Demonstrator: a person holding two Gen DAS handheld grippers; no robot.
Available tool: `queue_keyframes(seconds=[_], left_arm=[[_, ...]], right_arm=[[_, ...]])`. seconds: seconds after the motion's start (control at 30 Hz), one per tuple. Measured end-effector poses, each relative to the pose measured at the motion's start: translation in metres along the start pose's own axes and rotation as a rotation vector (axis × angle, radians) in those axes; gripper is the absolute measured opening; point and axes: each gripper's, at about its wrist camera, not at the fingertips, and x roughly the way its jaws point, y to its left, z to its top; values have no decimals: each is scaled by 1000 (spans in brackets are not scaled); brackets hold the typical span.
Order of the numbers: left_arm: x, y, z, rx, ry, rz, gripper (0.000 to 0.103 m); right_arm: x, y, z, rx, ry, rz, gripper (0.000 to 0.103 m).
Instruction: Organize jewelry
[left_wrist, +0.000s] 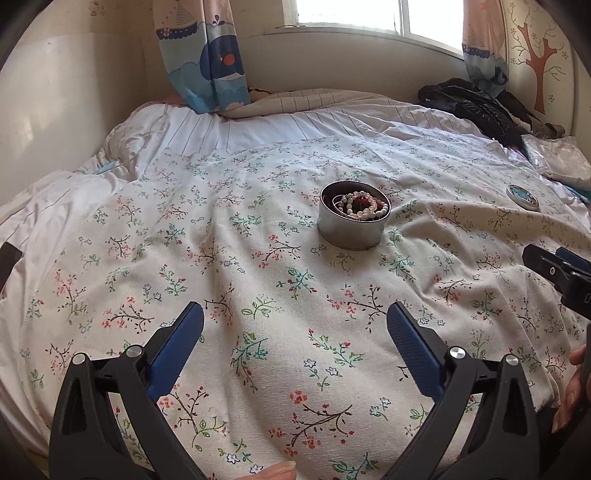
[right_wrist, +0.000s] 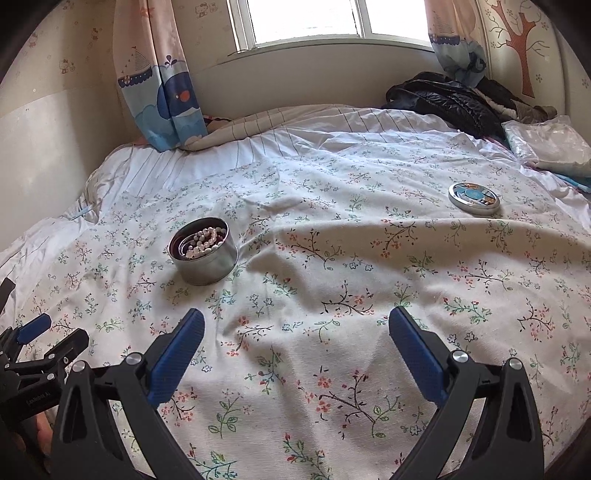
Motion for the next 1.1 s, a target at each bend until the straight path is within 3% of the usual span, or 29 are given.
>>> queue_keyframes(seconds=[0.47,1.1], left_arm=[[1,11,0,-53,3,0,95],[4,6,1,-29,17,13,95]], right_arm=[[-2,7,-1,-28,-8,-6,96],[0,10,1,-33,-14,5,96]])
